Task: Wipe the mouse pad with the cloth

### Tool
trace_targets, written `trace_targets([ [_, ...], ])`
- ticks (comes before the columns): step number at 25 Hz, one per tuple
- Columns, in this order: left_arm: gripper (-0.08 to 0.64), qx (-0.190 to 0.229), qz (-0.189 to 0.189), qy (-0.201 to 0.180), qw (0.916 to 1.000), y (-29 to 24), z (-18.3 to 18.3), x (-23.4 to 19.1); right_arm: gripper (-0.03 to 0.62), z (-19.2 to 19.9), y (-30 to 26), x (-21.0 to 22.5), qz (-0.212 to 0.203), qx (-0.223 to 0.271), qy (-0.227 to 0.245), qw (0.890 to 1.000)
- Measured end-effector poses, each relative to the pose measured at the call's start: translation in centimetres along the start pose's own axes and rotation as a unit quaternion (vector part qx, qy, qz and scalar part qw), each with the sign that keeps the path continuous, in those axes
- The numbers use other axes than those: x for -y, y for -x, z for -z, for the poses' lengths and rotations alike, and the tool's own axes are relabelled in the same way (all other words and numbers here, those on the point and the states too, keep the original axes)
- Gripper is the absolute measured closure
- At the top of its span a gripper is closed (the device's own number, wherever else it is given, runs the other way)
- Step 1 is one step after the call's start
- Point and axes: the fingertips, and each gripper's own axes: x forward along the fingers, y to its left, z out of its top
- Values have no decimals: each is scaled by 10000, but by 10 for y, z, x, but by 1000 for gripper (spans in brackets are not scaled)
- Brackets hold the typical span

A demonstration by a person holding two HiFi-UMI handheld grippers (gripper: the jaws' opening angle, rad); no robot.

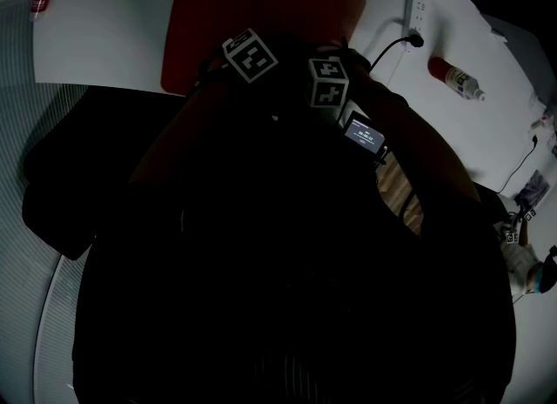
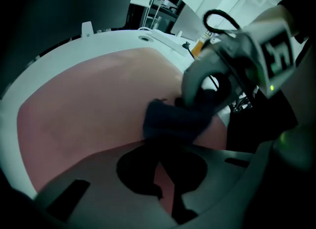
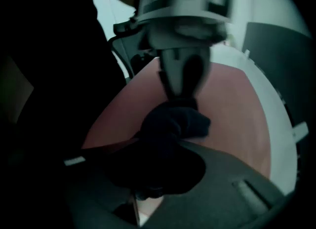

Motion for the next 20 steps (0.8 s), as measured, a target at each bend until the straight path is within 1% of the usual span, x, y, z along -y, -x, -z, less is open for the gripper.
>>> trace_targets([
  [1, 554, 4, -8, -18, 10000, 0, 0, 0, 514, 10, 6, 16, 129, 38, -181, 9997],
  [2, 554, 7, -21, -34, 10000, -1, 0, 1, 514, 25, 16, 37, 378, 34, -417, 9984],
  [3, 554, 9, -39, -47, 10000, -1, 1, 2, 512, 44, 28, 62, 711, -9, -708, 9950],
  [4, 554, 11, -63, -55, 10000, -2, 1, 3, 512, 64, 42, 87, 1055, -64, -1062, 9887],
  [6, 553, 21, -102, -49, 9999, -1, 1, 2, 512, 95, 68, 125, 1602, -141, -1740, 9715],
  [7, 554, 31, -110, -39, 9999, -1, 0, 1, 512, 102, 75, 133, 1768, -195, -1856, 9664],
  [8, 554, 46, -113, -35, 9999, -1, -1, 1, 520, 102, 76, 131, 1834, -290, -1765, 9666],
  [9, 553, 61, -114, -42, 9999, -1, -1, 2, 523, 96, 72, 120, 1772, -409, -1543, 9711],
  [10, 554, 68, -116, -53, 9999, -1, -1, 3, 523, 86, 63, 102, 1585, -504, -1282, 9777],
  [12, 554, 54, -126, -66, 9999, -1, 1, 2, 523, 55, 37, 54, 1068, -521, -685, 9905],
  [14, 554, 44, -112, -58, 9999, -1, 2, 0, 522, 23, 8, 1, 553, -406, -80, 9976],
  [15, 554, 40, -91, -55, 9999, -2, 1, 0, 522, 11, -3, -24, 291, -311, 94, 9990],
  [17, 553, 37, -55, -55, 10000, -2, 0, 1, 517, -4, -13, -54, -91, -49, 169, 9998],
  [18, 554, 36, -49, -52, 10000, -2, 0, 0, 517, -6, -14, -59, -162, 91, 163, 9997],
  [20, 554, 32, -64, -40, 10000, -1, 1, 0, 517, -2, -11, -54, -174, 322, 198, 9991],
])
